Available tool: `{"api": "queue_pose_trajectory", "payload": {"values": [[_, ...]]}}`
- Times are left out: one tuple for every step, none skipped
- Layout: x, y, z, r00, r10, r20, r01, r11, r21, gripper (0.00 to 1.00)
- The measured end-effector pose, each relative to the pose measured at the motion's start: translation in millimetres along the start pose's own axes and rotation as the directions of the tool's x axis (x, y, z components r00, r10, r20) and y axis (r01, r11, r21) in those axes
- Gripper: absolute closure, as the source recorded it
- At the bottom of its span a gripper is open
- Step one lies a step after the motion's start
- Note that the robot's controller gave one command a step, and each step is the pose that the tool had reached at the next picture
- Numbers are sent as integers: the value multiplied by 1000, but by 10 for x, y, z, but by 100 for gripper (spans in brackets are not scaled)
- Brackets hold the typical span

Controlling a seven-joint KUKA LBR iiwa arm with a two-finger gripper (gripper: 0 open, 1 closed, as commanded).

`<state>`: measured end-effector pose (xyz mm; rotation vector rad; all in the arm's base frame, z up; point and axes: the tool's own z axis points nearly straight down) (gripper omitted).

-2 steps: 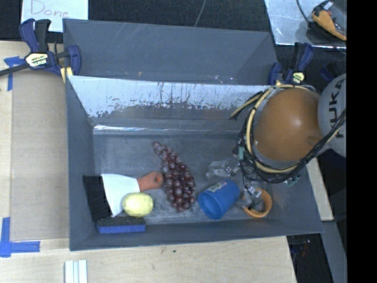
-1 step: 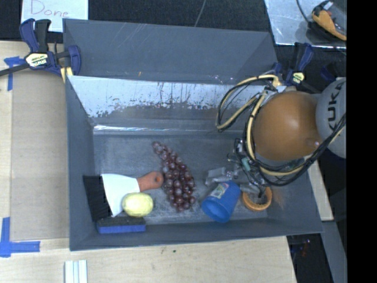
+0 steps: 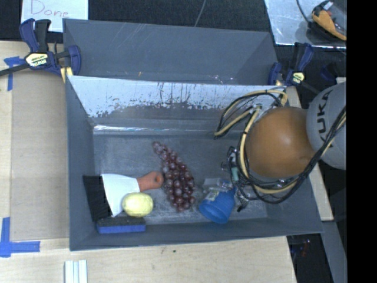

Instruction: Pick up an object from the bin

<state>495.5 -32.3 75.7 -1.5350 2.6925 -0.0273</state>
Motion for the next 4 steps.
{"api": "queue_pose_trajectory", "payload": {"values": [[0, 0, 0, 1000, 0, 0, 0, 1000, 0, 100], [10, 14, -118, 1000, 0, -5, 0, 1000, -7, 100], [1, 3, -258, 1000, 0, -2, 0, 1000, -4, 100], [-3, 6, -589, 1000, 1, -5, -1, 1000, -10, 100]]}}
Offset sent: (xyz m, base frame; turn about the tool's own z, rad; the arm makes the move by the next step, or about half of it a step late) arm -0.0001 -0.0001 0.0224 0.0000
